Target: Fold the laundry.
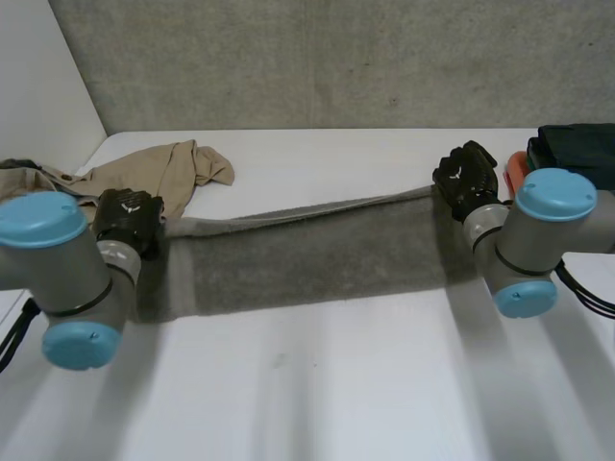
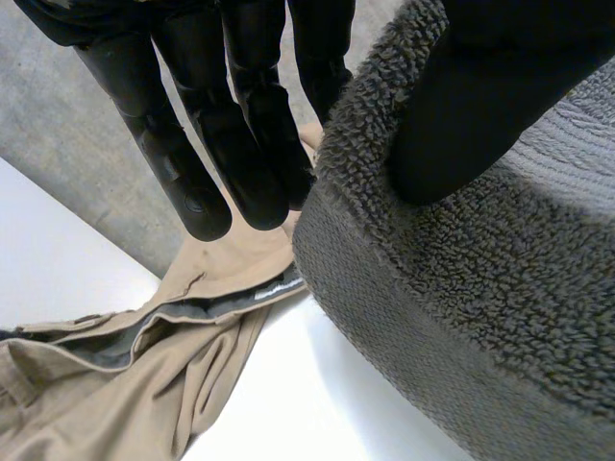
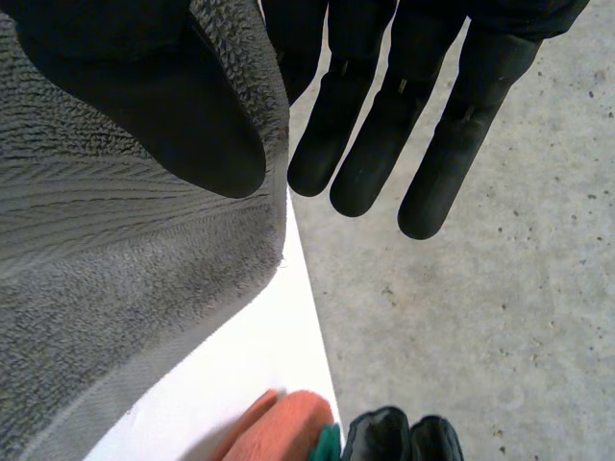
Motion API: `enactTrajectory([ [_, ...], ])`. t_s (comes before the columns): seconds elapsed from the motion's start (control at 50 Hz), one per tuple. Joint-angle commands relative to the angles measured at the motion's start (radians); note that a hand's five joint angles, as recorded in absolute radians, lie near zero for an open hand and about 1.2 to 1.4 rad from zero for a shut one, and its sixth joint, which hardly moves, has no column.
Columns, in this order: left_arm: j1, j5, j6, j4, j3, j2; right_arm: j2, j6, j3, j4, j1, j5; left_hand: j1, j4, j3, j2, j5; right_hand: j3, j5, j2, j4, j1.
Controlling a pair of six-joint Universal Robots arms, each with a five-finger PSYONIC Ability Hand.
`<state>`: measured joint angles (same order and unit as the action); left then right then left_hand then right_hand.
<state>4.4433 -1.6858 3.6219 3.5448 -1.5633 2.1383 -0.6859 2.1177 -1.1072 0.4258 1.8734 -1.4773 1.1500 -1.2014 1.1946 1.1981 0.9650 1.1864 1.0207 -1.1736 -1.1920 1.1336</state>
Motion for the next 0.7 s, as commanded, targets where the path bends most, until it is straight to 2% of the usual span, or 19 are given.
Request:
enactTrajectory([
  [0.02, -0.035, -0.006, 0.009, -0.012, 0.129, 0.095, 0.135, 0.015, 0.132, 0.018, 0.0, 0.052, -0.945, 0.997, -0.99, -0.993, -0.935, -1.012, -1.021, 0.999, 1.017, -0.959],
  [0.14, -0.044, -0.026, -0.011, -0.017, 0.151, 0.083, 0.102, 0.102, 0.127, 0.005, 0.0, 0.043, -0.972, 1.023, -1.016, -1.02, -0.961, -1.012, -1.021, 0.999, 1.017, -0.959],
  [0.22, -0.035, -0.026, -0.054, -0.02, 0.126, -0.001, -0.018, 0.227, 0.063, -0.053, -0.014, 0.034, -0.972, 1.023, -1.016, -1.02, -0.961, -1.012, -1.021, 0.999, 1.017, -0.959],
  [0.32, -0.042, -0.017, -0.088, -0.021, 0.071, -0.084, -0.196, 0.382, -0.022, -0.228, -0.06, 0.057, -0.972, 1.023, -1.016, -1.02, -0.961, -1.012, -1.021, 0.999, 1.017, -0.959],
  [0.4, -0.044, -0.008, -0.086, -0.012, 0.013, -0.146, -0.294, 0.461, -0.083, -0.399, -0.143, 0.139, -0.972, 1.023, -1.016, -1.02, -0.961, -1.012, -1.021, 0.999, 1.017, -0.959],
  [0.46, -0.044, -0.008, -0.086, -0.009, -0.007, -0.156, -0.308, 0.458, -0.106, -0.449, -0.163, 0.179, -0.972, 1.023, -1.016, -1.02, -0.961, -1.012, -1.021, 0.999, 1.017, -0.959],
  [0.48, -0.044, -0.008, -0.086, -0.009, -0.009, -0.156, -0.31, 0.456, -0.114, -0.459, -0.168, 0.207, -0.972, 1.023, -1.016, -1.02, -0.961, -0.758, -0.767, 0.745, 0.763, -0.705],
  [0.52, -0.045, -0.008, -0.085, -0.009, -0.015, -0.155, -0.304, 0.455, -0.114, -0.461, -0.168, 0.216, -0.969, 1.02, -1.013, -1.017, -0.958, -0.664, -0.673, 0.652, 0.67, -0.612],
  [0.7, -0.044, 0.012, -0.083, -0.009, -0.003, -0.11, -0.277, 0.455, -0.109, -0.455, -0.155, 0.212, -0.939, 0.991, -0.984, -0.988, -0.929, -0.661, -0.67, 0.648, 0.667, -0.608],
])
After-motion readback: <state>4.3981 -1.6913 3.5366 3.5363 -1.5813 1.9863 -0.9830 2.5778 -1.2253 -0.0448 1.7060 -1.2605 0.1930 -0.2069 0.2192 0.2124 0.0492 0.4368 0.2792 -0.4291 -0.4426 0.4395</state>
